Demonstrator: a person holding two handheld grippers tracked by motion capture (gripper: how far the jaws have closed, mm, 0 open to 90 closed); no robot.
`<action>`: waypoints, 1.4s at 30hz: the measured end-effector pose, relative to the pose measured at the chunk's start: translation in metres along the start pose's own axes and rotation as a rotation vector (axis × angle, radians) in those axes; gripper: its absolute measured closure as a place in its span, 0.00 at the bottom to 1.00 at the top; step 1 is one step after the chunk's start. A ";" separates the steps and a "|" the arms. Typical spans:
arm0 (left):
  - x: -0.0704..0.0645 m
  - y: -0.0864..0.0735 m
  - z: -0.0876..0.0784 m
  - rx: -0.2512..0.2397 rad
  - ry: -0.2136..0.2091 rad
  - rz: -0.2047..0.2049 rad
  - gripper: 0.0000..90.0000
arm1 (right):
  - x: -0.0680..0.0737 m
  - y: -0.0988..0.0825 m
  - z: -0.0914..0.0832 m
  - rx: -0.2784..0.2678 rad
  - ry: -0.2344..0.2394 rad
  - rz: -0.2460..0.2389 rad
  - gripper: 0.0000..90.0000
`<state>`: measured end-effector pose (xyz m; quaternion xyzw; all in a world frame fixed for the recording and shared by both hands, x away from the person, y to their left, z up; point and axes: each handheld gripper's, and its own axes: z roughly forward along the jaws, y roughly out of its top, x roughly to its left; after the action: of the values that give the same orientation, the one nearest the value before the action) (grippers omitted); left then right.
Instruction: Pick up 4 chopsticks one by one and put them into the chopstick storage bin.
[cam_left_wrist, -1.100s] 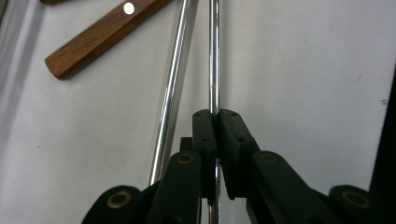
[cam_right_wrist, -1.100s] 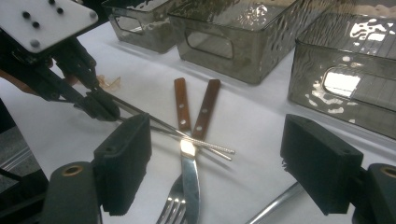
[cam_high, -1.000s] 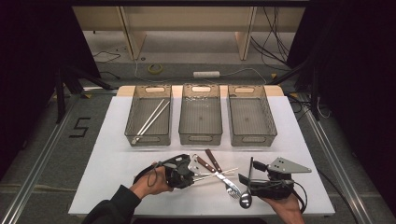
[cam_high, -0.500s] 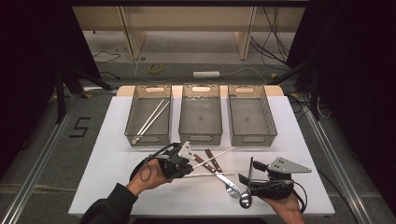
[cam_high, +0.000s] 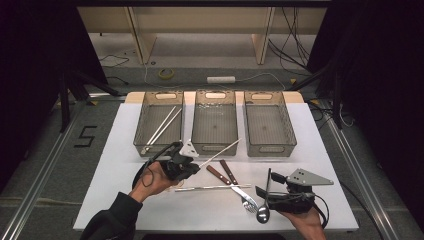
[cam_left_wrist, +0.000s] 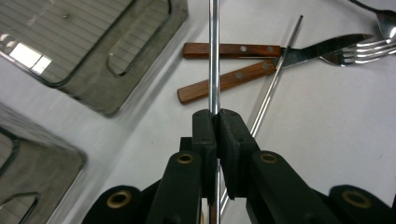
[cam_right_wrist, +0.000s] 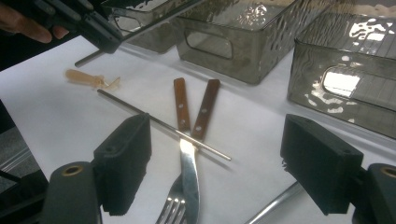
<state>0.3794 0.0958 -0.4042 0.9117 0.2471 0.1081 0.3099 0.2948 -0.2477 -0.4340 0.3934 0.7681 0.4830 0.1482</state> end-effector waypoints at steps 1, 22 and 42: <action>0.002 0.000 -0.001 -0.002 0.002 -0.004 0.94 | 0.000 0.000 0.000 0.001 0.000 0.000 0.29; 0.044 -0.009 -0.026 -0.082 0.095 -0.132 0.94 | 0.000 0.000 0.000 -0.001 -0.001 0.003 0.28; 0.085 -0.008 -0.037 -0.132 0.174 -0.221 0.94 | -0.001 -0.001 0.001 0.003 0.000 0.006 0.28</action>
<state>0.4359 0.1646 -0.3761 0.8438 0.3643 0.1677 0.3567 0.2955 -0.2480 -0.4353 0.3958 0.7676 0.4823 0.1465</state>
